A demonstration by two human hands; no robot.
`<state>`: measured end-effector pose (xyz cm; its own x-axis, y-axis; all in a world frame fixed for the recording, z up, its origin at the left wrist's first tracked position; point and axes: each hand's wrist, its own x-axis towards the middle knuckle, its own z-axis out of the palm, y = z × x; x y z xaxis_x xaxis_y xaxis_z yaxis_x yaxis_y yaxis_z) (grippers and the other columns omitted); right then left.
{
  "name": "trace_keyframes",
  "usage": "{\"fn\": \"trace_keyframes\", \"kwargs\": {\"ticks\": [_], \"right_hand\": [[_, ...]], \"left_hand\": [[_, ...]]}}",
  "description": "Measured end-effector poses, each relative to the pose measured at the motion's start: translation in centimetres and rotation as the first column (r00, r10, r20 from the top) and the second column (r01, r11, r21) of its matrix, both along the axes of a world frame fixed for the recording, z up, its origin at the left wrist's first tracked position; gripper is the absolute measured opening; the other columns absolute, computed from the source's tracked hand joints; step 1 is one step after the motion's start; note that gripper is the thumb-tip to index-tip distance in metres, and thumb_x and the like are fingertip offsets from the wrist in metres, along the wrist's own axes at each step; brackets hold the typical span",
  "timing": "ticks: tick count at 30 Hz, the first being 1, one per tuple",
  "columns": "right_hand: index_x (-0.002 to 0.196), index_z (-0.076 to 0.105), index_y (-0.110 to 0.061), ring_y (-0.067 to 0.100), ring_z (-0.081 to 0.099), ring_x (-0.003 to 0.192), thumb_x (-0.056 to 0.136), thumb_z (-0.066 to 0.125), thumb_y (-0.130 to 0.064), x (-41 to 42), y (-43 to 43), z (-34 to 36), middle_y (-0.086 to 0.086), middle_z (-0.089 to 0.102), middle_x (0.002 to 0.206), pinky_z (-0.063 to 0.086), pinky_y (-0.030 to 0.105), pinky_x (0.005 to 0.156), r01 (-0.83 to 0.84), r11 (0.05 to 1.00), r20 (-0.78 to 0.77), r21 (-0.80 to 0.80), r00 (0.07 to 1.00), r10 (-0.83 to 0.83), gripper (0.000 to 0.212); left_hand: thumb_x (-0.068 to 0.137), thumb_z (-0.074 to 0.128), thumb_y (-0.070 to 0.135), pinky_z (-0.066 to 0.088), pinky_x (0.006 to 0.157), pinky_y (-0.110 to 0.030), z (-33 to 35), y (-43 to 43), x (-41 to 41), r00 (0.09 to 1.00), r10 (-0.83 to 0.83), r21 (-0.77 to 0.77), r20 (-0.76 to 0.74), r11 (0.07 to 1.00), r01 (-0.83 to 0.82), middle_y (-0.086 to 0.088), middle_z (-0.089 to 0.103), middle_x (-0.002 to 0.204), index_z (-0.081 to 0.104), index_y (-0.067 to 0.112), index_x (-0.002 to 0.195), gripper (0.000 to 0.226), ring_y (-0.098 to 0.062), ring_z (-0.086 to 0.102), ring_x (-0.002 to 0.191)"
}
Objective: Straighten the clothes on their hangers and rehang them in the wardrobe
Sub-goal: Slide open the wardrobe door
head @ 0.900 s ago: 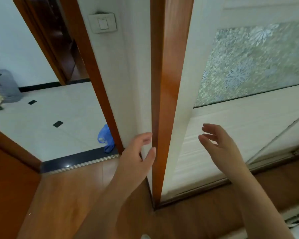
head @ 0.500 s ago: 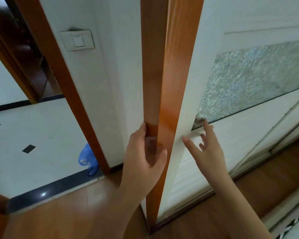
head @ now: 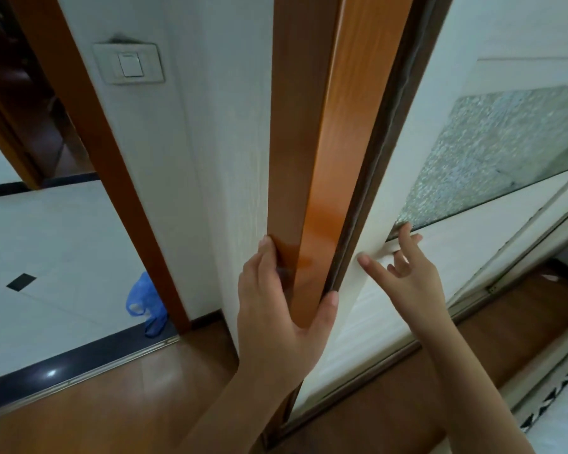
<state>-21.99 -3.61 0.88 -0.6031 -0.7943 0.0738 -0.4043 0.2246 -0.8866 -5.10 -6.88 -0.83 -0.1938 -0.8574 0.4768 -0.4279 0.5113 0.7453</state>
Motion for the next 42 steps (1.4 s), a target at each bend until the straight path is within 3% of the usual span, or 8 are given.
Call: {"fn": "trace_keyframes", "kwargs": {"ticks": [4, 7, 11, 14, 24, 32, 38, 42], "right_hand": [[0.148, 0.013, -0.023, 0.021, 0.033, 0.138, 0.079, 0.066, -0.038, -2.6, 0.1, -0.3, 0.005, 0.012, 0.157, 0.032, 0.028, 0.106, 0.04, 0.999, -0.014, -0.034, 0.999, -0.041, 0.089], [0.148, 0.014, -0.022, 0.021, 0.027, 0.141, 0.08, 0.064, -0.04, -4.4, 0.3, 0.1, 0.004, 0.016, 0.157, 0.027, 0.033, 0.112, 0.046, 0.999, -0.023, -0.025, 0.999, -0.047, 0.087], [0.142, 0.032, -0.022, 0.013, 0.036, 0.131, 0.079, 0.064, -0.041, -5.6, 0.7, 1.6, -0.011, 0.039, 0.139, 0.031, 0.034, 0.11, 0.071, 0.992, -0.081, -0.108, 0.993, -0.08, 0.073], [0.137, 0.039, -0.02, 0.007, 0.043, 0.117, 0.078, 0.065, -0.041, -6.0, 0.5, 3.8, -0.001, 0.044, 0.139, 0.037, 0.028, 0.098, 0.127, 0.963, -0.175, -0.236, 0.97, -0.171, 0.067], [0.105, 0.04, -0.018, 0.003, 0.042, 0.077, 0.069, 0.064, -0.05, -6.8, -4.0, 14.0, -0.003, 0.042, 0.095, 0.036, 0.015, 0.069, 0.181, 0.774, -0.267, -0.607, 0.871, -0.413, 0.054], [0.08, 0.029, -0.017, -0.001, 0.034, 0.058, 0.059, 0.047, -0.065, -9.1, -5.7, 14.7, -0.011, 0.03, 0.072, 0.029, 0.01, 0.051, 0.156, 0.778, -0.481, -0.608, 0.707, -0.518, 0.055], [0.067, 0.02, -0.031, 0.001, 0.03, 0.056, 0.056, 0.048, -0.065, -12.2, -5.6, 14.8, -0.014, 0.025, 0.068, 0.032, 0.008, 0.054, 0.12, 0.789, -0.502, -0.602, 0.711, -0.492, 0.046], [0.075, 0.028, -0.019, 0.003, 0.03, 0.057, 0.057, 0.049, -0.065, -15.6, -5.6, 14.7, -0.012, 0.026, 0.068, 0.026, 0.014, 0.051, 0.124, 0.779, -0.485, -0.614, 0.72, -0.497, 0.054]], "left_hand": [[0.069, 0.048, 0.065, 0.042, 0.077, -0.003, 0.5, 0.0, 0.2, 0.99, -0.07, 0.066, -0.123, 0.995, 0.078, 0.033, 0.037, 0.114, 0.028, 0.035, 0.13, 0.071, 0.015, 0.044, 0.105], [0.073, 0.051, 0.048, 0.03, 0.079, 0.01, 1.7, 1.0, 0.1, 0.965, -0.095, 0.025, -0.244, 0.994, 0.104, 0.03, 0.036, 0.115, 0.028, 0.029, 0.132, 0.065, 0.028, 0.036, 0.106], [0.078, 0.056, 0.018, 0.035, 0.108, -0.029, 2.8, 2.8, -1.7, 0.976, -0.086, -0.496, -0.201, 0.868, -0.026, -0.016, 0.04, 0.133, 0.035, 0.009, 0.127, 0.054, -0.021, 0.037, 0.131], [0.075, 0.059, 0.012, 0.032, 0.111, -0.032, 3.5, 3.6, -4.5, 0.97, -0.201, -0.678, -0.134, 0.733, 0.058, -0.013, 0.042, 0.128, 0.041, 0.01, 0.117, 0.047, -0.023, 0.042, 0.126], [0.082, 0.049, 0.03, 0.046, 0.098, -0.036, 7.0, -1.8, -14.2, 0.96, -0.213, -0.439, -0.182, 0.891, 0.114, -0.014, 0.047, 0.136, 0.027, 0.014, 0.134, 0.059, -0.023, 0.046, 0.125], [0.082, 0.024, 0.07, 0.053, 0.09, -0.037, 6.0, -4.1, -20.0, 0.884, -0.323, -0.201, -0.339, 0.942, 0.267, -0.011, 0.053, 0.131, 0.034, 0.007, 0.137, 0.084, -0.023, 0.056, 0.117], [0.076, 0.02, 0.076, 0.053, 0.087, -0.033, 5.8, -4.4, -22.9, 0.866, -0.351, -0.166, -0.356, 0.936, 0.311, -0.009, 0.057, 0.123, 0.038, 0.007, 0.133, 0.092, -0.022, 0.059, 0.11], [0.075, 0.019, 0.075, 0.052, 0.088, -0.029, 6.0, -4.5, -25.9, 0.85, -0.401, -0.16, -0.341, 0.916, 0.368, -0.007, 0.056, 0.123, 0.037, 0.008, 0.133, 0.091, -0.02, 0.058, 0.112]]}}
